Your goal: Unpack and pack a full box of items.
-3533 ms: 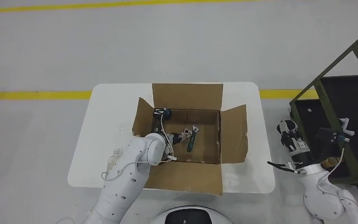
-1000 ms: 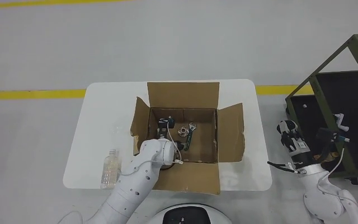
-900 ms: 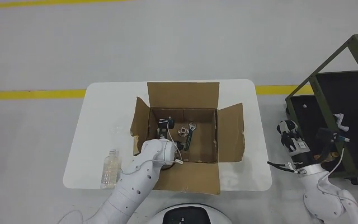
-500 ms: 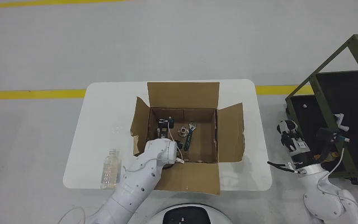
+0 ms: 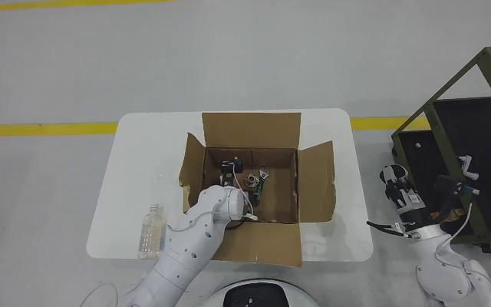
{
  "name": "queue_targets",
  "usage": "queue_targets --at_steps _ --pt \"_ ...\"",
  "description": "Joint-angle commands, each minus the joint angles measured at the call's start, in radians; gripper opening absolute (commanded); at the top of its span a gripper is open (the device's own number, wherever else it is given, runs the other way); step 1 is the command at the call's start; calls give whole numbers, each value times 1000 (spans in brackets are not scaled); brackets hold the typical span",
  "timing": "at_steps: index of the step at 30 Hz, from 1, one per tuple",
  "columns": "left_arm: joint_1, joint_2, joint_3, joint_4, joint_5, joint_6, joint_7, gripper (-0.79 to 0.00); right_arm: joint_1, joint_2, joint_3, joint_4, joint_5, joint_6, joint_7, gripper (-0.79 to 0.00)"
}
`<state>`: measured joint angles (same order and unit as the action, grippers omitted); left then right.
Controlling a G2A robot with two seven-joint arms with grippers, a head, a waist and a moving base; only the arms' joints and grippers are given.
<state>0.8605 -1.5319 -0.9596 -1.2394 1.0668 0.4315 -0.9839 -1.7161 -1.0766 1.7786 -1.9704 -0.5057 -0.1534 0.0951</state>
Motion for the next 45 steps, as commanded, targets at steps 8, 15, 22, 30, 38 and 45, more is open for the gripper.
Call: queue_targets --at_steps 8,15,22,30,38,45 --pt "-14 1 -5 26 87 45 4 0 0 0 0 0 0 0 0 -736" --pt "-52 -14 9 114 90 66 26 -62 0 0 0 0 0 0 0 -727" --pt "-73 -29 32 177 100 74 45 -166 0 0 0 0 0 0 0 -717" --pt "-82 -41 38 221 108 78 55 -225 0 0 0 0 0 0 0 -708" --pt "-84 -47 35 229 117 77 53 -332 0 0 0 0 0 0 0 -702" --pt "-75 -50 34 221 142 71 50 -505 0 0 0 0 0 0 0 -705"
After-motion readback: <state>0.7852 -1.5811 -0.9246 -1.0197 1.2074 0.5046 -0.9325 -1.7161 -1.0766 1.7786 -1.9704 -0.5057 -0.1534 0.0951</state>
